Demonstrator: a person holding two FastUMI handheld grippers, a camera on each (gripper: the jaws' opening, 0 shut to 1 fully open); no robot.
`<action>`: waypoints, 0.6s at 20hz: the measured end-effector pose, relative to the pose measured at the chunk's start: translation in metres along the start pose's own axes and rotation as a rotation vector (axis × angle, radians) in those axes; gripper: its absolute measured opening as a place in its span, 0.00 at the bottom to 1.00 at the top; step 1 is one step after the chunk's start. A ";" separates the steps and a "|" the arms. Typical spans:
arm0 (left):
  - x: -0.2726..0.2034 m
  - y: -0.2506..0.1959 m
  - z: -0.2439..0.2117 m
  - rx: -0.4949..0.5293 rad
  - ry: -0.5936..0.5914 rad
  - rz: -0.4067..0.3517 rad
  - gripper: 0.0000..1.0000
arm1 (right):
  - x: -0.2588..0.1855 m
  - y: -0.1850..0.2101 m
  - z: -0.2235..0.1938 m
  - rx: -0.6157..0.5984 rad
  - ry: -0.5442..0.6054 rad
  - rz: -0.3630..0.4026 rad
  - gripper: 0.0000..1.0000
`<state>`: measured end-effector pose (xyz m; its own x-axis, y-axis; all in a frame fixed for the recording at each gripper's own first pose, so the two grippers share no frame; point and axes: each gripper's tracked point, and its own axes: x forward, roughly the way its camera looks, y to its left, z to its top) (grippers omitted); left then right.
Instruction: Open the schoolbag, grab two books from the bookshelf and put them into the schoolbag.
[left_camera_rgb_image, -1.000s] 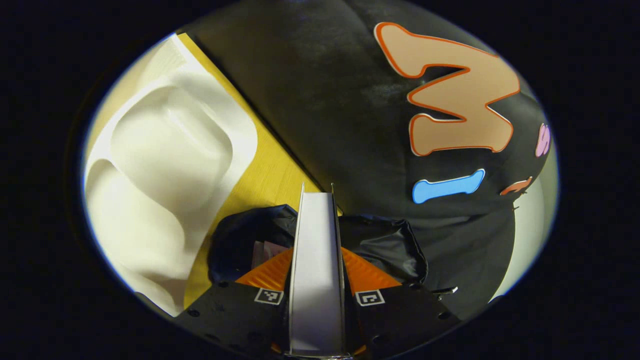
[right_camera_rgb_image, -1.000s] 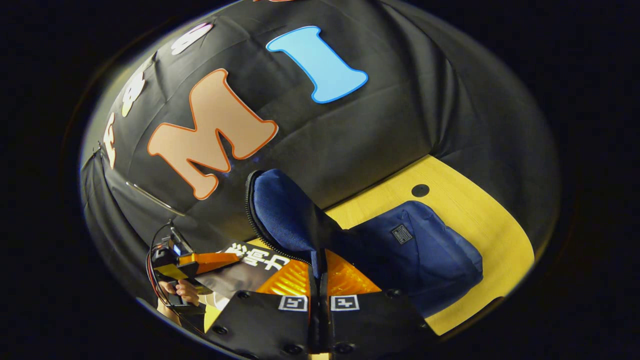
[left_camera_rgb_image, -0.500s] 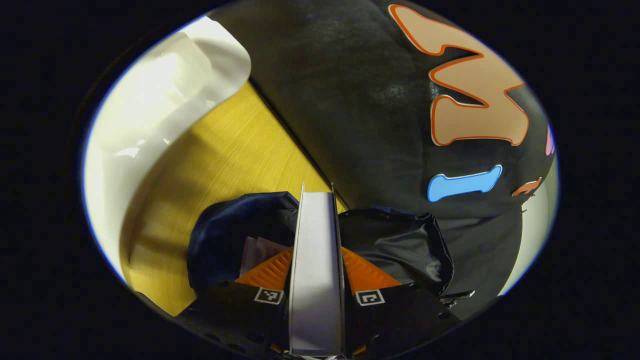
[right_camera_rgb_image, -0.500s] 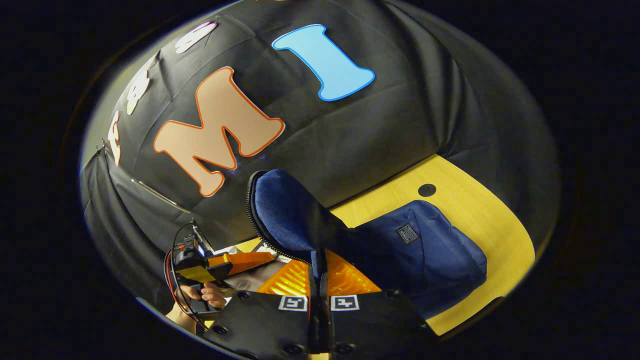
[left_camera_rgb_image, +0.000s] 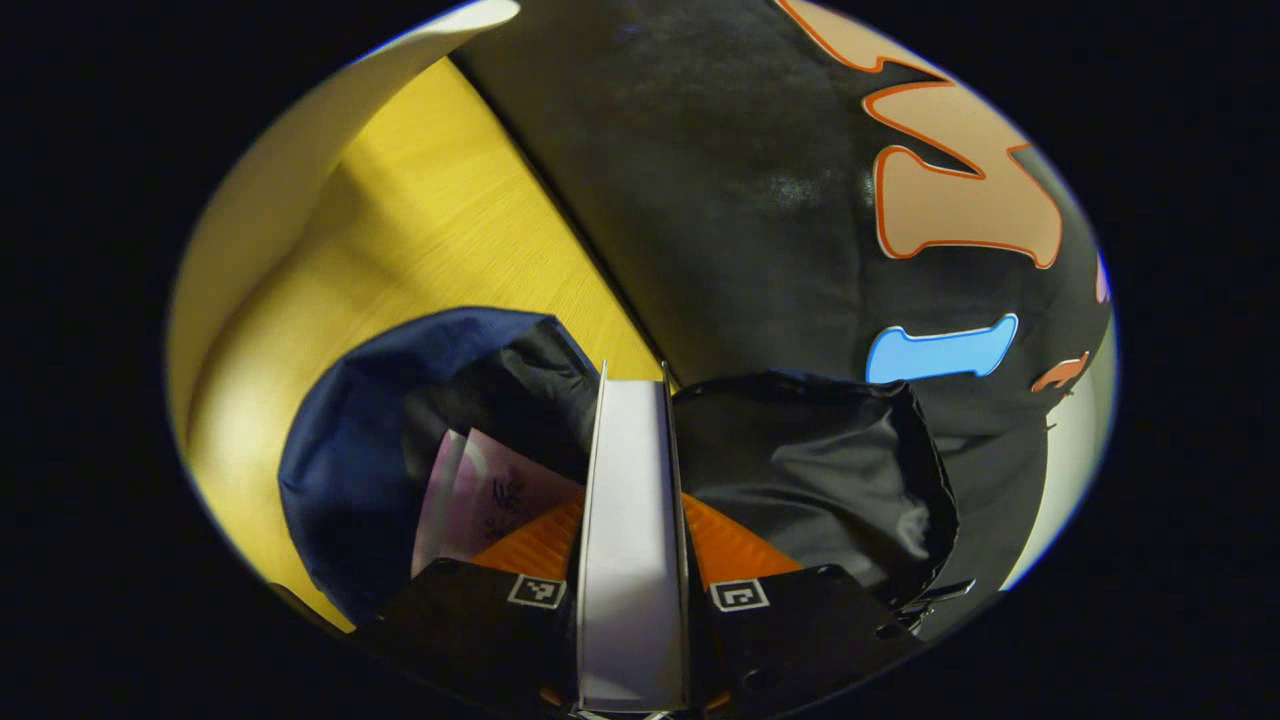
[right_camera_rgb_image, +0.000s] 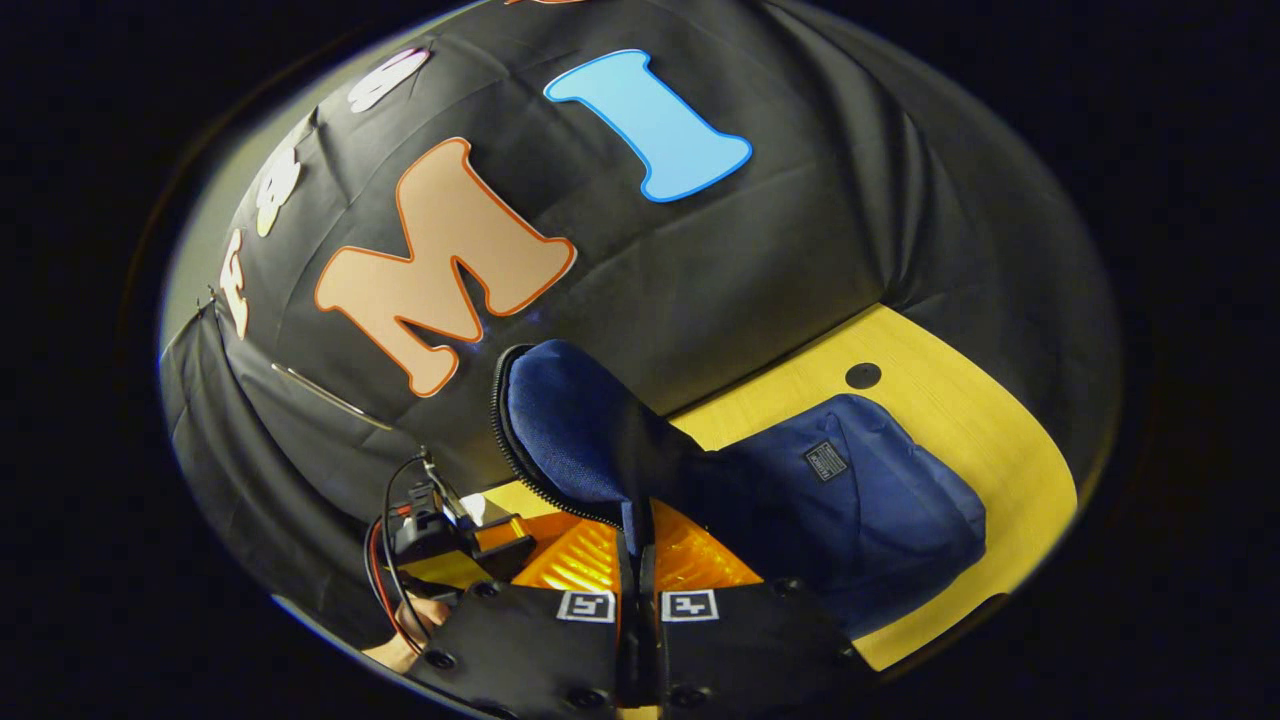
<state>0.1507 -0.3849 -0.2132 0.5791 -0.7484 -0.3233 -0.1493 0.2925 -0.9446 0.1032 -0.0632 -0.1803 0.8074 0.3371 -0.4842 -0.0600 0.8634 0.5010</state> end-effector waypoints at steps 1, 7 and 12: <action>0.002 0.001 -0.003 -0.021 -0.008 -0.003 0.40 | 0.000 0.001 -0.001 0.002 0.000 0.001 0.02; 0.018 0.005 -0.027 -0.099 -0.020 -0.012 0.38 | -0.001 0.009 -0.010 -0.005 -0.003 0.012 0.02; 0.022 0.006 -0.044 -0.073 0.009 -0.001 0.36 | -0.006 0.008 -0.018 -0.021 -0.004 0.010 0.03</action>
<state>0.1274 -0.4258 -0.2284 0.5723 -0.7540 -0.3225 -0.2065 0.2480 -0.9465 0.0876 -0.0516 -0.1863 0.8090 0.3443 -0.4765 -0.0803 0.8677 0.4906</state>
